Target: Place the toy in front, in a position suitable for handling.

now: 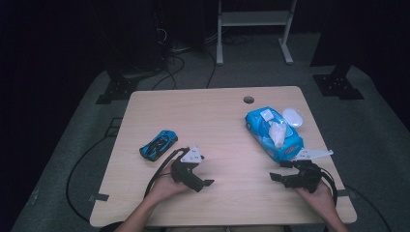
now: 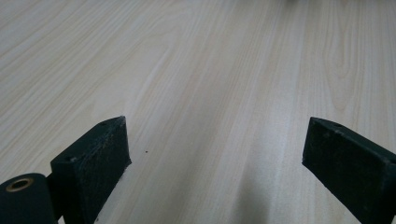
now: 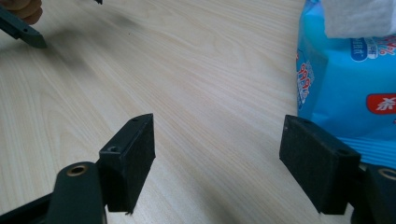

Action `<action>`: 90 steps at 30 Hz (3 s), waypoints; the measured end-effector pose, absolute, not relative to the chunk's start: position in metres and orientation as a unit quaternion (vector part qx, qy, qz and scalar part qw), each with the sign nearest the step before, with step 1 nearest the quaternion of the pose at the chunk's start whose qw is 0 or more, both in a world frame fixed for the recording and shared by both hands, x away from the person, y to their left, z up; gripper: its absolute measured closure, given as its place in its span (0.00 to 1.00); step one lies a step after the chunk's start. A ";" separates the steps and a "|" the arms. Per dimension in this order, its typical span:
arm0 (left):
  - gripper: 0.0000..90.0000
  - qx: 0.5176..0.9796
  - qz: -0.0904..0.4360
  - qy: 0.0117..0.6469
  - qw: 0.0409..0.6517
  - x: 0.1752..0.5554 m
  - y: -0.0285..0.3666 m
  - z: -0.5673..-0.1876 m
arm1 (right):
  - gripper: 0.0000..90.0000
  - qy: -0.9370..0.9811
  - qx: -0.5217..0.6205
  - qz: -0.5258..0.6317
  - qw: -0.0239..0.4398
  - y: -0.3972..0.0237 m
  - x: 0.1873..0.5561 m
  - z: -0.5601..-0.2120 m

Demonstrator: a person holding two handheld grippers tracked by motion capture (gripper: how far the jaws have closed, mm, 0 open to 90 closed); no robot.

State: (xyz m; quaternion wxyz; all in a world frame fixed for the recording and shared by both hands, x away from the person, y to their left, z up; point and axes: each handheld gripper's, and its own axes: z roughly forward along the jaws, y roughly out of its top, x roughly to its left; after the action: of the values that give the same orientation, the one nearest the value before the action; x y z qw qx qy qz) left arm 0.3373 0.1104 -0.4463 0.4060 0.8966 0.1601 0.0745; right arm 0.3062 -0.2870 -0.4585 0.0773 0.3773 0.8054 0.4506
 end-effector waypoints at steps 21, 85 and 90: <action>0.07 0.870 0.158 0.191 0.427 0.365 0.162 -0.389 | 0.29 0.796 0.367 0.478 0.057 -0.280 0.303 -0.447; 0.25 0.884 0.120 0.380 0.245 0.449 0.240 -0.456 | 0.29 0.816 0.357 0.451 0.063 -0.275 0.300 -0.452; 0.26 0.883 0.109 0.380 0.253 0.450 0.243 -0.457 | 0.29 0.813 0.358 0.454 0.065 -0.277 0.299 -0.451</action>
State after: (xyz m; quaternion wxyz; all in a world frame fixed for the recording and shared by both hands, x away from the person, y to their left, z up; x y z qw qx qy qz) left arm 0.4499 0.2431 -0.4568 0.2534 0.8827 0.3804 0.1089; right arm 0.2992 -0.2767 -0.4511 0.0652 0.3583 0.8134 0.4536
